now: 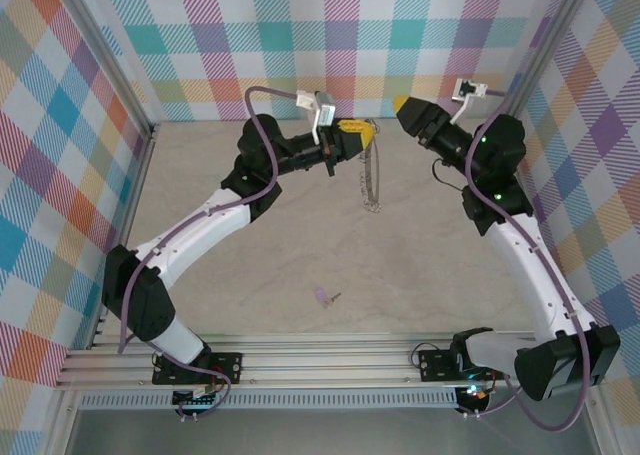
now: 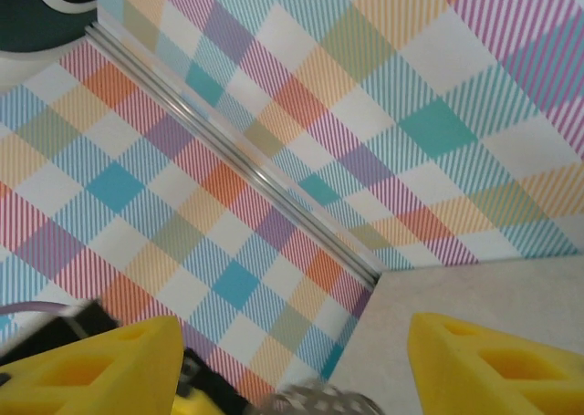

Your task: Put the keys on the keyring

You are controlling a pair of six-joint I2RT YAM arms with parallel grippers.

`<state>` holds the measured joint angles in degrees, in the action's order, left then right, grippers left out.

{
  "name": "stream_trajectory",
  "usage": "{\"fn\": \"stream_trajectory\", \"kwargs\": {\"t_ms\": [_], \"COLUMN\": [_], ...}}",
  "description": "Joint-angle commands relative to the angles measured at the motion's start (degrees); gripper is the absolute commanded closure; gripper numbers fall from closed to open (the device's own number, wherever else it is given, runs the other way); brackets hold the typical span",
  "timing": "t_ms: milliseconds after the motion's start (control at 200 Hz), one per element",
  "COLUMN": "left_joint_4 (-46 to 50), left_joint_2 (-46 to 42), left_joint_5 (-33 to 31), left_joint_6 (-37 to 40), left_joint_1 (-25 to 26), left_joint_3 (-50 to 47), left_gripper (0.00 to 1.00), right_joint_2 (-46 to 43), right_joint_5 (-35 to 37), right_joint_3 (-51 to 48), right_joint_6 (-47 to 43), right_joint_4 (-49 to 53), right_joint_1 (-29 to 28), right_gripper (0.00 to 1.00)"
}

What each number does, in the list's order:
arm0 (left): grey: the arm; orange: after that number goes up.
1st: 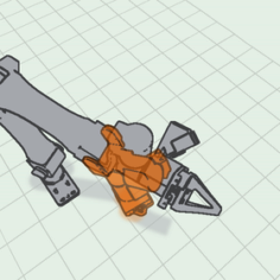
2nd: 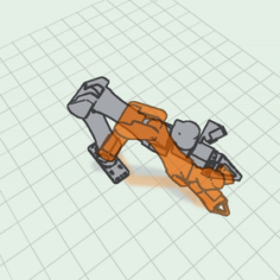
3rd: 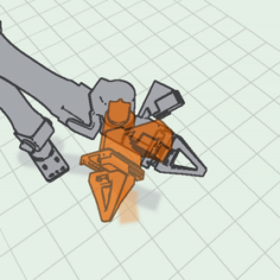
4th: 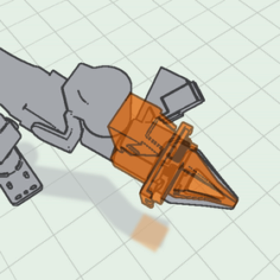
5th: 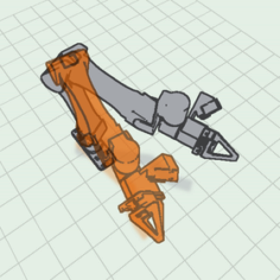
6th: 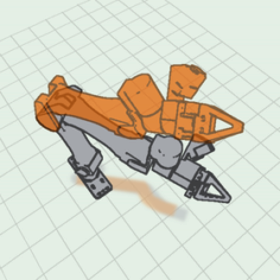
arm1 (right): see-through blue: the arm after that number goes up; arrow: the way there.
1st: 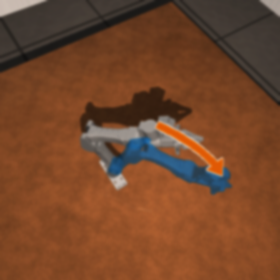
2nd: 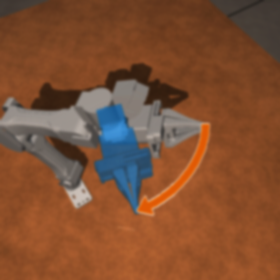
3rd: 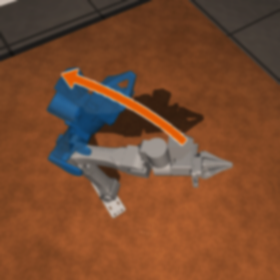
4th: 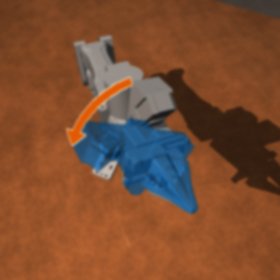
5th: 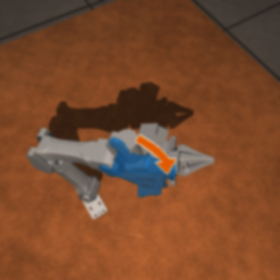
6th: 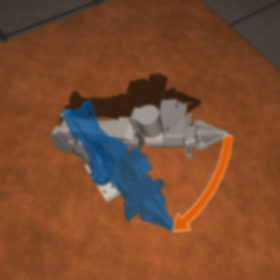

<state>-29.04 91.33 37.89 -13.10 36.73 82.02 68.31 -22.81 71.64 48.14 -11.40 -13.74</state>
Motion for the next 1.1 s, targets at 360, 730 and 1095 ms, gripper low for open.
{"fn": "stream_trajectory", "kwargs": {"t_ms": [360, 730, 1095], "left_joint_4": [-0.3, 2.3, 15.3], "left_joint_2": [6.2, 8.2, 11.4], "left_joint_5": [0.3, 2.0, 20.5], "left_joint_6": [-7.6, -8.1, -4.4], "left_joint_1": [-2.1, -3.1, -7.6], "left_joint_3": [7.4, 8.9, 17.9], "left_gripper": [1.0, 1.0, 1.0], "right_joint_2": [-0.9, 3.4, -2.6], "right_joint_5": [3.5, -8.3, -11.5], "right_joint_3": [8.5, 14.0, 0.9], "right_joint_6": [-6.1, -2.6, -7.0], "right_joint_4": [14.8, 16.8, 9.4], "right_joint_1": [0.5, 3.3, 3.8], "right_gripper": [0.32, 0.35, 0.34]}}
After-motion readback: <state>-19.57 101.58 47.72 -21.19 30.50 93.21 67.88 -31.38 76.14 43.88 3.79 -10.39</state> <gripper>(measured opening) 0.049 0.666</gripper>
